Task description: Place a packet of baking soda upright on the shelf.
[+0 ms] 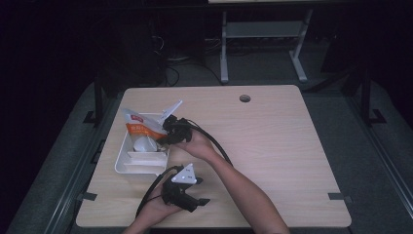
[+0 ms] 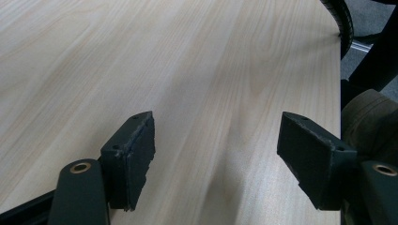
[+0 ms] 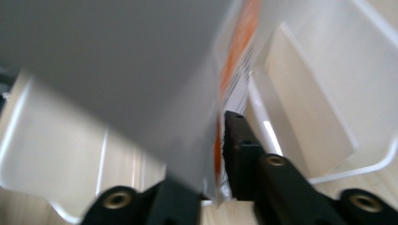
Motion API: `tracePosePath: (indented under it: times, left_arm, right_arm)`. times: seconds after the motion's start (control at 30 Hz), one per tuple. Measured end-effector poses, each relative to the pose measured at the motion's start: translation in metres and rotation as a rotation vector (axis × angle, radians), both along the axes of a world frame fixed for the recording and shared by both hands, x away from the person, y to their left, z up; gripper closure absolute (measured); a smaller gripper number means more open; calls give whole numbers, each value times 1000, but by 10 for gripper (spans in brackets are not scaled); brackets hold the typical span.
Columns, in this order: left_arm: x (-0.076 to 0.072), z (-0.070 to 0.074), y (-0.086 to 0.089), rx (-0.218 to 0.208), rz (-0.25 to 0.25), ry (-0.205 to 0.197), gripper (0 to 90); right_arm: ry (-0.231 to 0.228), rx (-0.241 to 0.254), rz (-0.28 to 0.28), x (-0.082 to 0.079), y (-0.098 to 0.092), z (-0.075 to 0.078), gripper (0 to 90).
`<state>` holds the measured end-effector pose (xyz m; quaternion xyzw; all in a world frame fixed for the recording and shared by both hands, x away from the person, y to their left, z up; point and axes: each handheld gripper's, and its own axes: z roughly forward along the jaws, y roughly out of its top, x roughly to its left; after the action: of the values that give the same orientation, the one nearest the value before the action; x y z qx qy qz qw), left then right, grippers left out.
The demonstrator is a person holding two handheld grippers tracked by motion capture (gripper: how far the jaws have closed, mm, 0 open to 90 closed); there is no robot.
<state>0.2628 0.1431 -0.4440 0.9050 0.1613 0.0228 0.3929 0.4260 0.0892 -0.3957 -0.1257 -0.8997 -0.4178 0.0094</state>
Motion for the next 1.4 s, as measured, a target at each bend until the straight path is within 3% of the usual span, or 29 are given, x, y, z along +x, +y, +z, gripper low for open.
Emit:
tracePosePath:
  times: [0.17, 0.2, 0.27, 0.3, 1.1, 1.4]
  left_arm:
    - [0, 0, 1, -2, 1, -1, 273]
    - [0, 0, 0, -2, 2, -2, 273]
    - [0, 0, 0, -1, 1, -3, 272]
    - [0, 0, 0, -1, 2, -2, 272]
    - [2, 1, 1, -8, 15, -6, 268]
    - [2, 1, 1, -7, 21, -8, 264]
  right_arm:
    - [7, 28, -3, 0, -6, 5, 725]
    - [14, 53, -4, 1, -11, 9, 675]
    - [14, 52, -7, 0, -12, 10, 669]
    - [10, 56, -8, 0, -17, 13, 625]
    - [30, 94, -27, -10, -72, 27, 468]
    - [39, 111, -46, -16, -104, 32, 411]
